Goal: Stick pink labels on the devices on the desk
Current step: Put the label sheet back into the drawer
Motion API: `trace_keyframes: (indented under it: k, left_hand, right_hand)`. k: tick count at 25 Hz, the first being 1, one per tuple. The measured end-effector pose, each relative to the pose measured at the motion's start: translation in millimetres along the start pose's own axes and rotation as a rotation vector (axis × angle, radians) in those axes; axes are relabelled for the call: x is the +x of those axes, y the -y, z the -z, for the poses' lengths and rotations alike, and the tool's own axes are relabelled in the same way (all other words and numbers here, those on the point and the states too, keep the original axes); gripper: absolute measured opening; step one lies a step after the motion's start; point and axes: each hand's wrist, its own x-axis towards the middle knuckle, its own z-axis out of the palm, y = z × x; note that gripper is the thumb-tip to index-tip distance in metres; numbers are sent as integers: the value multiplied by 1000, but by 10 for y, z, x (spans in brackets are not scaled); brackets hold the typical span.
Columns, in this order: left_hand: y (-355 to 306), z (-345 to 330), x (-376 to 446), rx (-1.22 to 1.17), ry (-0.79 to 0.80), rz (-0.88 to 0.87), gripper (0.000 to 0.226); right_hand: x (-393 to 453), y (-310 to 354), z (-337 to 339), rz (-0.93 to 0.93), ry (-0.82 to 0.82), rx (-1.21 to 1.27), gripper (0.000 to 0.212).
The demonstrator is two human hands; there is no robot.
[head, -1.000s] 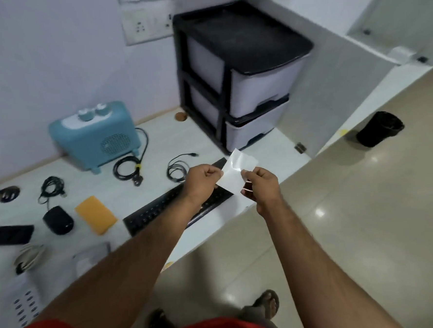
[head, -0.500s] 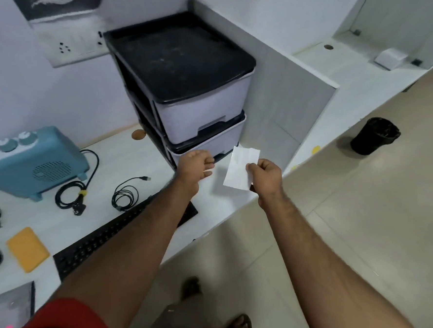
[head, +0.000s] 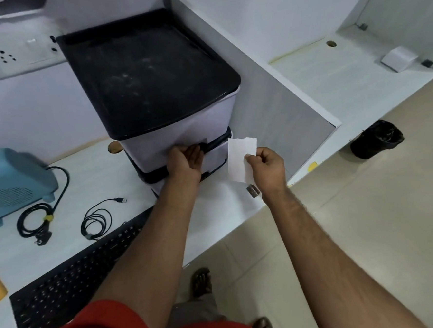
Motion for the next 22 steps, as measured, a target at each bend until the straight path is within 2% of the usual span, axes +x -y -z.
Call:
trace_keyframes:
  k: [3, 8, 12, 15, 19, 22]
  left_hand:
    - [26, -9, -103, -48, 20, -42, 21]
    - [344, 51, -344, 59, -32, -147, 20]
    - [762, 247, -691, 97, -45, -147, 16]
    - [975, 342, -944, 97, -52, -129, 15]
    - [1081, 362, -1107, 137, -84, -149, 13]
    - [1067, 334, -1144, 141, -101, -151, 15]
  right_hand:
    - [97, 5, 52, 77, 76, -2, 16]
    - [-55, 9, 364, 240, 258, -45, 9]
    - [-272, 143, 728, 384, 397, 45, 13]
    - [-275, 348, 842, 415, 451, 98, 11]
    - [-80, 782, 689, 438, 421, -161, 9]
    - [87, 1067, 331, 523, 392, -394, 9]
